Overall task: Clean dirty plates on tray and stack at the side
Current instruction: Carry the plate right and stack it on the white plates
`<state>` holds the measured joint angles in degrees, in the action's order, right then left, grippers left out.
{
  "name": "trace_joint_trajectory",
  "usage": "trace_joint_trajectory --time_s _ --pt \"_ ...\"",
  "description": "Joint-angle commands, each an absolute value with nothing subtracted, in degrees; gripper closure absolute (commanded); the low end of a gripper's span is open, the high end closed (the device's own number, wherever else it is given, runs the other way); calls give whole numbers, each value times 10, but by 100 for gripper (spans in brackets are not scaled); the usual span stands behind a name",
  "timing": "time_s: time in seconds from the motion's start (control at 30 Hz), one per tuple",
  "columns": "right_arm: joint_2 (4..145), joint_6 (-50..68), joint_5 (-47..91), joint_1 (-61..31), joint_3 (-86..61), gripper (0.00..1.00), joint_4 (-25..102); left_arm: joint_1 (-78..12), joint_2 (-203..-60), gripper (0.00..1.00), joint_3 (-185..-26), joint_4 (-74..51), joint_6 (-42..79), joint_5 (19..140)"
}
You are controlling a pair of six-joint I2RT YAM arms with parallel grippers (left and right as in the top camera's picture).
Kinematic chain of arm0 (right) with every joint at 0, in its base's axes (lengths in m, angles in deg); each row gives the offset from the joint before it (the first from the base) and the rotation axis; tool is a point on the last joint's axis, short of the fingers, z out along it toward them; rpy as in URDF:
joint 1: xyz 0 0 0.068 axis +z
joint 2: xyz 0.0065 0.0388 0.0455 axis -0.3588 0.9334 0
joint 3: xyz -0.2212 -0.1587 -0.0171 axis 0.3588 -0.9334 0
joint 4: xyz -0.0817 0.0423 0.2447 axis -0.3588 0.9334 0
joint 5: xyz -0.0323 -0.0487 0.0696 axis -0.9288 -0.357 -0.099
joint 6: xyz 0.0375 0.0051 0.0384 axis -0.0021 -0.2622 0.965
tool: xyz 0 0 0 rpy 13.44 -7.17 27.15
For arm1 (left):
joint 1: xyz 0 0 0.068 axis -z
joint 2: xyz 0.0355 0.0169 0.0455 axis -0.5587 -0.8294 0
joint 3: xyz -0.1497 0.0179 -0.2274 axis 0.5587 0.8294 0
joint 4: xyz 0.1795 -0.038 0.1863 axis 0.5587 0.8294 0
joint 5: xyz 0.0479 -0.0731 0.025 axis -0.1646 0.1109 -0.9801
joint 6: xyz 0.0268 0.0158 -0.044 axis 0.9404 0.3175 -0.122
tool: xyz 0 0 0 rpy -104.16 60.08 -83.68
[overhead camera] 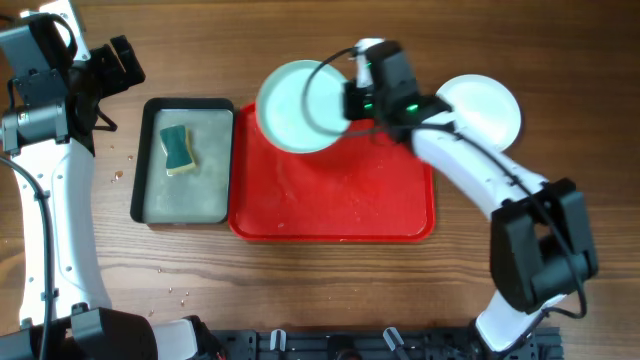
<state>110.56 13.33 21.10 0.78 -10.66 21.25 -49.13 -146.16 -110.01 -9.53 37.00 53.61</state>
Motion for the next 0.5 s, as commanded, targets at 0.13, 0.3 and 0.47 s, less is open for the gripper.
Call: trace_joint_trajectory --time_s 0.13,0.3,0.47 --pt "1085 186 411 -211 -102 96 294 -493 -1465 0 -1101 -97 363 539" --pt "1085 177 407 -331 -102 96 348 -493 -1465 0 -1101 -97 363 539" --pt "1085 145 315 -397 -102 96 403 -493 -1465 0 -1101 -97 363 539"
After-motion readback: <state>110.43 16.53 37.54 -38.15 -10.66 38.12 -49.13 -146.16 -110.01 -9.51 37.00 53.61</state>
